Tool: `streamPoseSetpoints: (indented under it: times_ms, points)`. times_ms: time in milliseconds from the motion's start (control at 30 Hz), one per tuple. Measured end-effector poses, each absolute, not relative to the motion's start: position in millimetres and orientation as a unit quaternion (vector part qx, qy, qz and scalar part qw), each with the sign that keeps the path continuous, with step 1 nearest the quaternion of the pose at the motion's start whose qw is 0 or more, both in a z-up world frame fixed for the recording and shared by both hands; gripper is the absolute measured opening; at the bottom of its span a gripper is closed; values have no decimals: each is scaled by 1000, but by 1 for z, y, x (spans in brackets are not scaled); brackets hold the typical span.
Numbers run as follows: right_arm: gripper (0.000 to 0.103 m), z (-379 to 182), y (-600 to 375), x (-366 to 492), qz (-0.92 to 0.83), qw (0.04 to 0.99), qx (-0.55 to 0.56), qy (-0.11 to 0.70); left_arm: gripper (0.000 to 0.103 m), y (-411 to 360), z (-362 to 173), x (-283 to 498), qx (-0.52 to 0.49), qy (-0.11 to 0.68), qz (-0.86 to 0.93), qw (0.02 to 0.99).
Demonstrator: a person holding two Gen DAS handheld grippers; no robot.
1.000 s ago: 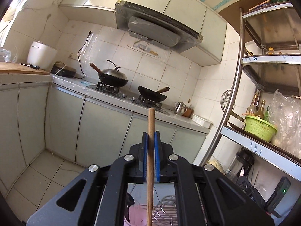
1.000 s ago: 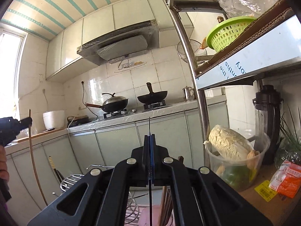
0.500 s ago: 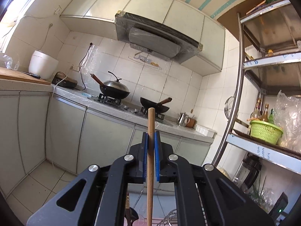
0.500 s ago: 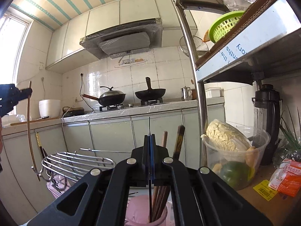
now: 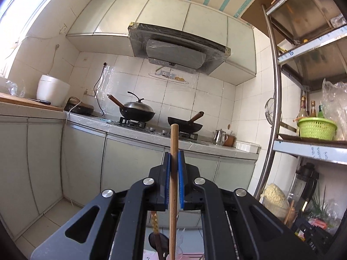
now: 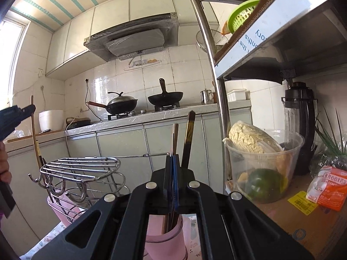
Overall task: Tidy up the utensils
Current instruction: 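Lower the chopsticks into the pink cups and open both tools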
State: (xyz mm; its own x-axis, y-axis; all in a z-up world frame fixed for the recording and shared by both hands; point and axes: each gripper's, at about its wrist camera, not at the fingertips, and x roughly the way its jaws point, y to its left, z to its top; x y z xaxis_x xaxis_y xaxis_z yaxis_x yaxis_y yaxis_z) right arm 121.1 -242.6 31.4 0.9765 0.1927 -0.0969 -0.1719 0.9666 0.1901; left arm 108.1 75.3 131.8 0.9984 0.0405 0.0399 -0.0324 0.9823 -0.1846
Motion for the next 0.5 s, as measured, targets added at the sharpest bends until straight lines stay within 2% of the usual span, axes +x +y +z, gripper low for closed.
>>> streamPoseSetpoints:
  times_ms: [500]
  points:
    - [1,5,-242,118,94,983,110,113,6,80,57,100,-123,89,4,988]
